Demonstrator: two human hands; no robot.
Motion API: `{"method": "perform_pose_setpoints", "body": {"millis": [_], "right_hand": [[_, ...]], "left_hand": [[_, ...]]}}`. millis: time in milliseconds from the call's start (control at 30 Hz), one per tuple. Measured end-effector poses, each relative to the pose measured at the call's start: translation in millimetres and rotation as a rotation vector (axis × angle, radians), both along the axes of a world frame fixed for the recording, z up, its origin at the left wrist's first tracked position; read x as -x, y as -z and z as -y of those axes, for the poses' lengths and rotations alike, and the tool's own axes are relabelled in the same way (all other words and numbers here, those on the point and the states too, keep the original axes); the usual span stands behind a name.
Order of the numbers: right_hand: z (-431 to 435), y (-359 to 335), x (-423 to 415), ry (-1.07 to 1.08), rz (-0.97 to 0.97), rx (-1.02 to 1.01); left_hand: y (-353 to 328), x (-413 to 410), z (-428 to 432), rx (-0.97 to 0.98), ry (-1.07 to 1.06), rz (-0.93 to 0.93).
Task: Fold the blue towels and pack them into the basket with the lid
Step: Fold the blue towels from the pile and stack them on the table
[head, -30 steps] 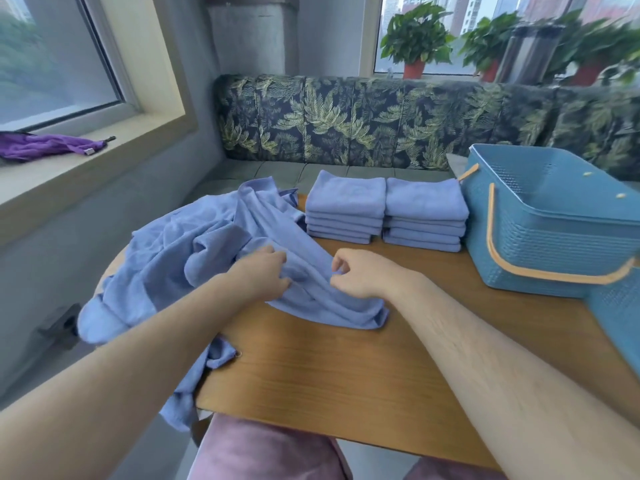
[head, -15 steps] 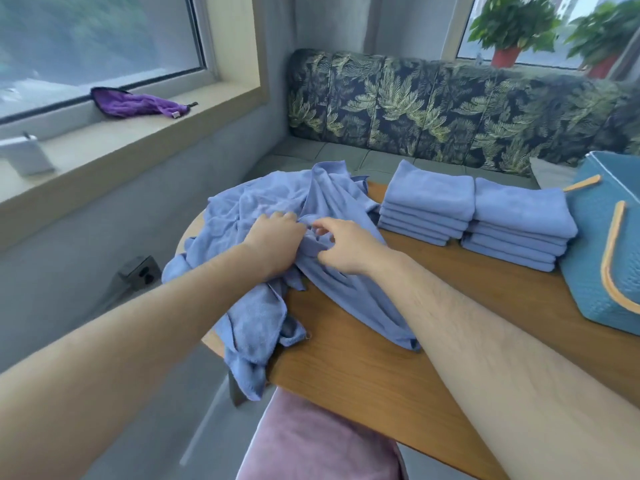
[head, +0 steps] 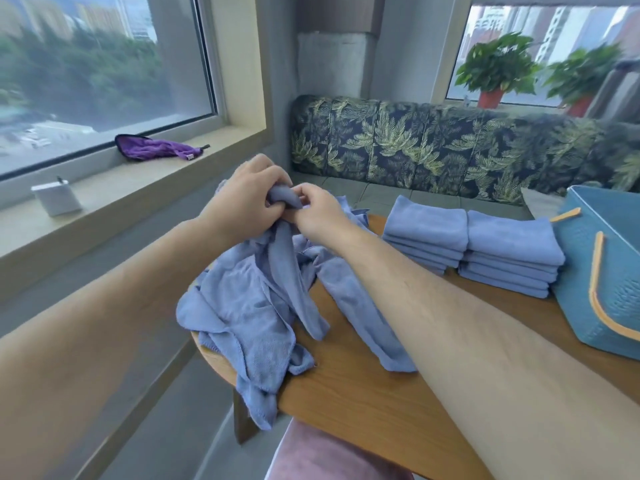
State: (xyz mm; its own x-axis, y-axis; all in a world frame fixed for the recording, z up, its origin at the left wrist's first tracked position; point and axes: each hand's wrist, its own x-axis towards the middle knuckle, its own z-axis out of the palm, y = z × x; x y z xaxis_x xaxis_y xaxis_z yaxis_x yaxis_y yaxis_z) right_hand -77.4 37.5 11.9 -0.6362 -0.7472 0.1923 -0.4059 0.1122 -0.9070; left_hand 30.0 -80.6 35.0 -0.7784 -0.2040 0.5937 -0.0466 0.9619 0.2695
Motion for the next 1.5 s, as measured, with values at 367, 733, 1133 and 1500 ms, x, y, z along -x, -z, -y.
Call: {"method": "perform_pose_setpoints", "body": {"millis": [367,733,1133,1500], "right_hand": [[-50.5,17.2,40.9,0.034,-0.118,-0.276],[-92.9,121.1,52.9,0.191,-0.375,-0.959],[-164.5,74.3,51.5,-0.082,0.059,-1.232],[-186.3,131.9,32.2,0.323,-0.131,-1.004]], "left_hand": [[29.5,22.2,11.3,0.253,-0.410,0.373],[127.6,95.7,-69.2,0.060,-0.082,0.694],[156.3,115.8,-120.7,0.040,-0.180,0.702],[167.7,81.1,-139.0,-0.182,-0.295,0.813]]}}
